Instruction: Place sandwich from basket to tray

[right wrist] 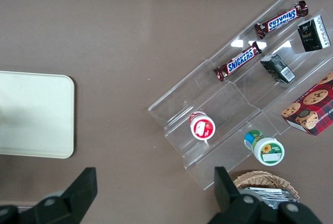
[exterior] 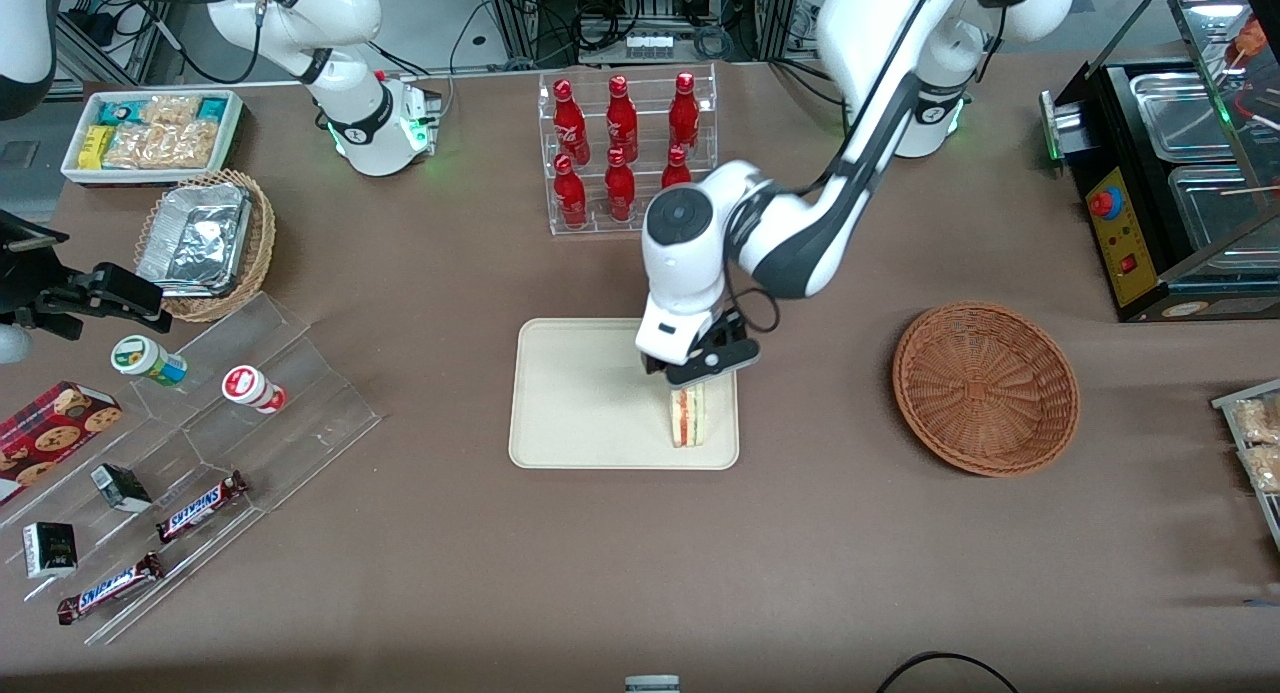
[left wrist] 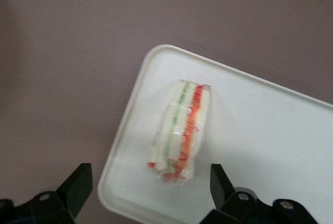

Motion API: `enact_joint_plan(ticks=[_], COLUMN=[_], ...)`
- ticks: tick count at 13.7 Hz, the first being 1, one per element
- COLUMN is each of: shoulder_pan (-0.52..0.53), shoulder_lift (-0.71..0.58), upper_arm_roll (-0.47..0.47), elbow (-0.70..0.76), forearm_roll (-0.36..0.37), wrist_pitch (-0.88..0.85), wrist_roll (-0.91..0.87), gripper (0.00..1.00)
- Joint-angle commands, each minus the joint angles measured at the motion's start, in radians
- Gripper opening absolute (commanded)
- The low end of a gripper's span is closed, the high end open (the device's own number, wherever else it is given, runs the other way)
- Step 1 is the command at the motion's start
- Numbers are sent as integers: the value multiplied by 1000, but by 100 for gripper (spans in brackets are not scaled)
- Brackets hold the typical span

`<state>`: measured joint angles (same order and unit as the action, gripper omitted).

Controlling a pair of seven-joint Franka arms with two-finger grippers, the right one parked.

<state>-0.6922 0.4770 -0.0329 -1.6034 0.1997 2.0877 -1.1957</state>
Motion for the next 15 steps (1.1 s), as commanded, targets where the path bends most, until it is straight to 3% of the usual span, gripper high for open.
enact_joint_plan(ticks=[1, 9, 15], shoulder_pan=[54, 301, 500], shoulder_lift=[-139, -362, -537], upper_arm_roll=[16, 16, 18], elbow=[-35, -47, -165], forearm_roll=[-2, -115, -183], wrist_pitch=[-104, -326, -386], wrist_roll=[-7, 342, 692], gripper=[100, 100, 100])
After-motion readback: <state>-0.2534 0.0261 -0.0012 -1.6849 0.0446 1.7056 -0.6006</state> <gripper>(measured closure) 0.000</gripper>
